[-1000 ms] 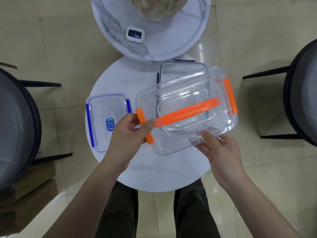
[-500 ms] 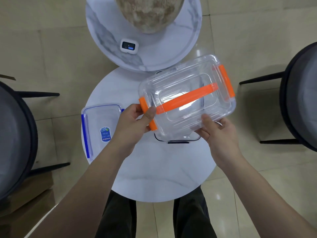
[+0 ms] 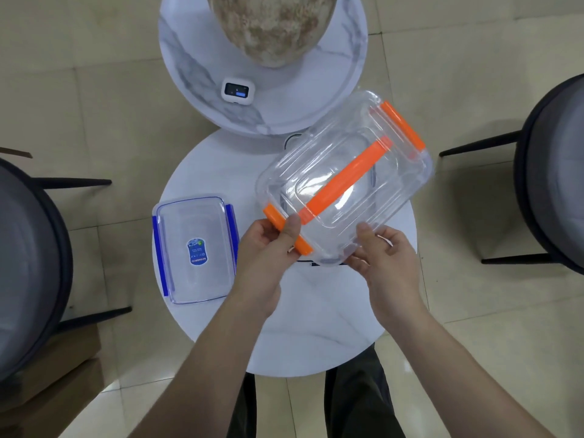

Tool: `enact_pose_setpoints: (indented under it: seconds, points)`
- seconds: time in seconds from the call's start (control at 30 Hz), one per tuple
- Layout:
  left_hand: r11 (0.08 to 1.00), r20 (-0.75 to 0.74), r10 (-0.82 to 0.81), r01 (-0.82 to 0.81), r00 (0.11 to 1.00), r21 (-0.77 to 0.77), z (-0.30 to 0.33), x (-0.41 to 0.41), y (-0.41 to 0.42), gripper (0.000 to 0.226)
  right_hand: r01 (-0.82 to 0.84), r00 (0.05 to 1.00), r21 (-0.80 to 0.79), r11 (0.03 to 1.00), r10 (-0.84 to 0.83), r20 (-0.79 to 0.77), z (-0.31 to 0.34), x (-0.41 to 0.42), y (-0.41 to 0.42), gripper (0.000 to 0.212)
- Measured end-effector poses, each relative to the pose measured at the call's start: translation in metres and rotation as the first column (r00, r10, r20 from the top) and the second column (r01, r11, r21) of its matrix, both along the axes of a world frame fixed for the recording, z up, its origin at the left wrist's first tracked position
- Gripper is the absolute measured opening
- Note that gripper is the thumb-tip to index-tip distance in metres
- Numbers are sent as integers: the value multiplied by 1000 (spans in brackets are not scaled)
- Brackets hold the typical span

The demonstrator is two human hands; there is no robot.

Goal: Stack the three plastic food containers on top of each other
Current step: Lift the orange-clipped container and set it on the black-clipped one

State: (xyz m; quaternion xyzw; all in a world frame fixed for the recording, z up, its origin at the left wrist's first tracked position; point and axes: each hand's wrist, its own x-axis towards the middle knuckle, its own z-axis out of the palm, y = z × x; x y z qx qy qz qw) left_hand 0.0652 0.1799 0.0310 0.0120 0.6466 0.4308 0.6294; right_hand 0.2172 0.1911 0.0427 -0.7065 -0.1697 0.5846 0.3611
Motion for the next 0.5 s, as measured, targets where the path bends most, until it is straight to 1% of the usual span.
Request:
enact_pose_setpoints:
  seconds: [0.07,0.13,0.2,0.23,0.3,0.33,0.43,0.47,0.5]
  points:
    - [997,54,83,-82,995,-13,3,11,-6,32,-42,999,-5,999,42,20,-1,-5,-9,32]
    - [991,131,133,-130,982,-30,5,22,-13,31,-55,998,-2,999,55,43,-3,-7,-15,33]
    - [994,206,112,-107,972,-39,8,28,-20,31,-41,996,13,999,40,75,-4,-6,-17,29]
    - [996,225,82,-73,971,-48,8,30,-24,35,-50,993,25,998,48,105,-4,-3,-17,28]
    - [997,208,26,-10,978,-79,8,31,-28,42,-93,983,50,994,83,165,-3,2,-15,27]
    - [995,183,31,-13,983,-96,9,29,-29,43,-113,977,59,992,101,188,-2,4,-14,26]
    - [979,91,168,-155,982,-135,11,18,-26,40,-140,961,63,988,120,249,-3,12,-11,26]
    - [974,54,197,-189,979,-129,11,14,-25,39,-137,960,63,988,117,256,-3,16,-11,26]
    - [975,9,192,-190,981,-113,11,10,-24,39,-133,961,66,989,112,254,-4,18,-11,26]
